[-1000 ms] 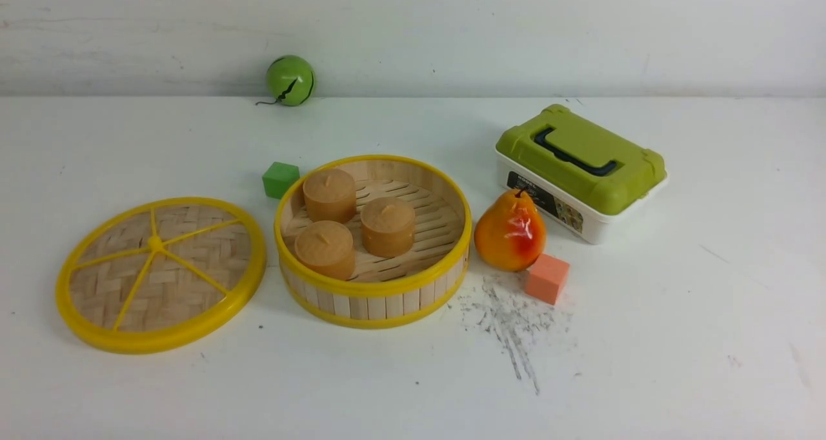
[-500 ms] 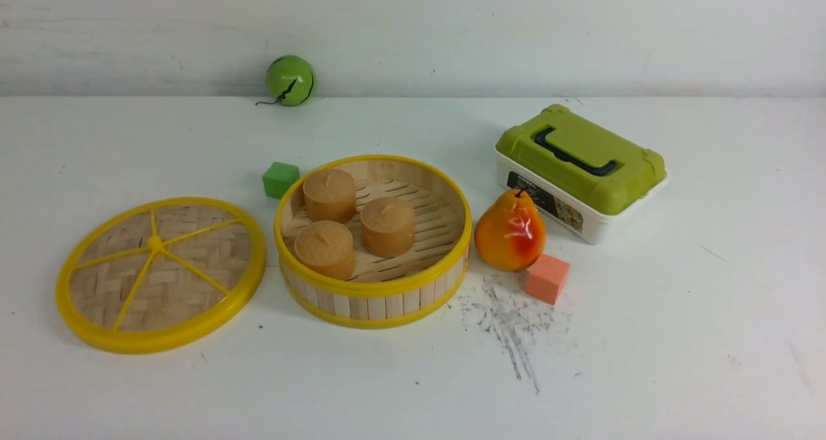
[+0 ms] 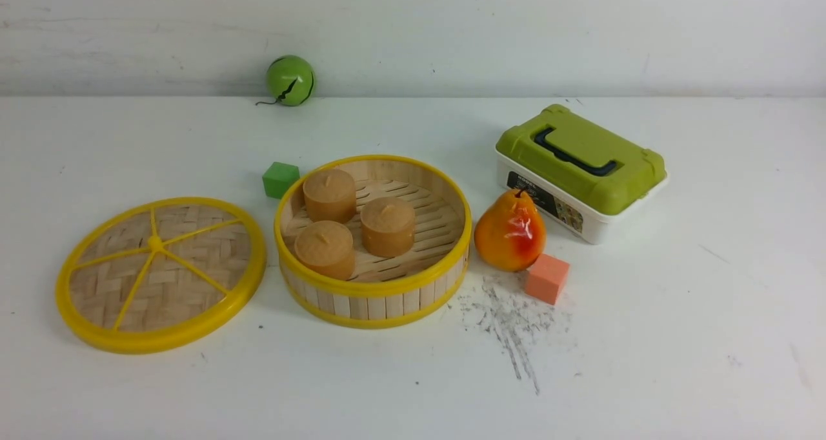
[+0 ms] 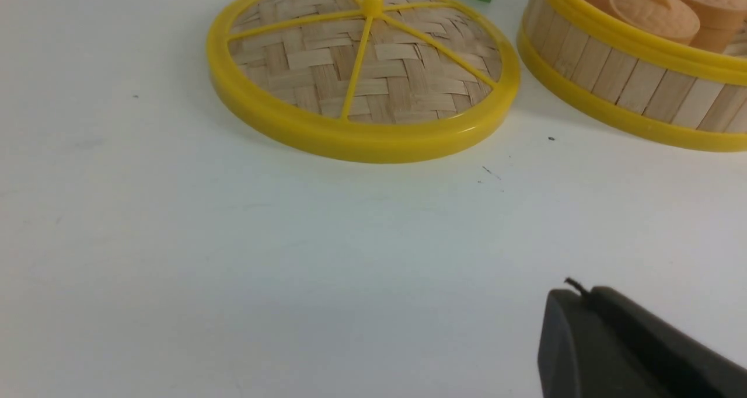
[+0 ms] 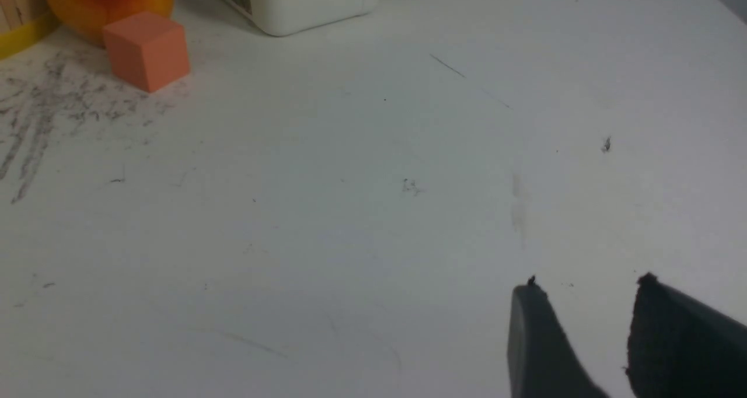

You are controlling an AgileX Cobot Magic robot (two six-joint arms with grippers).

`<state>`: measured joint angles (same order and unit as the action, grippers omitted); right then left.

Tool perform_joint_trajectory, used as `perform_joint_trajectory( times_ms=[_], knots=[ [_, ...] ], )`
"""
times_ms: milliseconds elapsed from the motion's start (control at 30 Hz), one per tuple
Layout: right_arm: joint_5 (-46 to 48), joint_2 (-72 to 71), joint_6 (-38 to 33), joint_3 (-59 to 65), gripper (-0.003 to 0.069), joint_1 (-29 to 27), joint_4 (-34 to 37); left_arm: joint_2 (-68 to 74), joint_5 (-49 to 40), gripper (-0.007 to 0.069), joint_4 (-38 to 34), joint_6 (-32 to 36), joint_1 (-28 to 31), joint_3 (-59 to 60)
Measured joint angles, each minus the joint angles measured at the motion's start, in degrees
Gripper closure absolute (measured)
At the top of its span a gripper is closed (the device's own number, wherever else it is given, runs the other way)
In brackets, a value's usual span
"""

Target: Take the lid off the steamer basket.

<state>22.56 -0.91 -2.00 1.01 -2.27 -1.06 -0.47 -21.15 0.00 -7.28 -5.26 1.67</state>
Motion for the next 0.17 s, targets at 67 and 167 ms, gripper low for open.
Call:
perform_joint_trajectory(
  times_ms=[67,167],
  knots=[
    [0.0,0.0,0.0,0.0,0.0419,0.0,0.0,0.0,0.0,0.0622,0.0,0.0,0.0,0.0],
    [0.0,0.0,0.0,0.0,0.0419,0.0,0.0,0.0,0.0,0.0622,0.0,0.0,0.0,0.0]
  ],
)
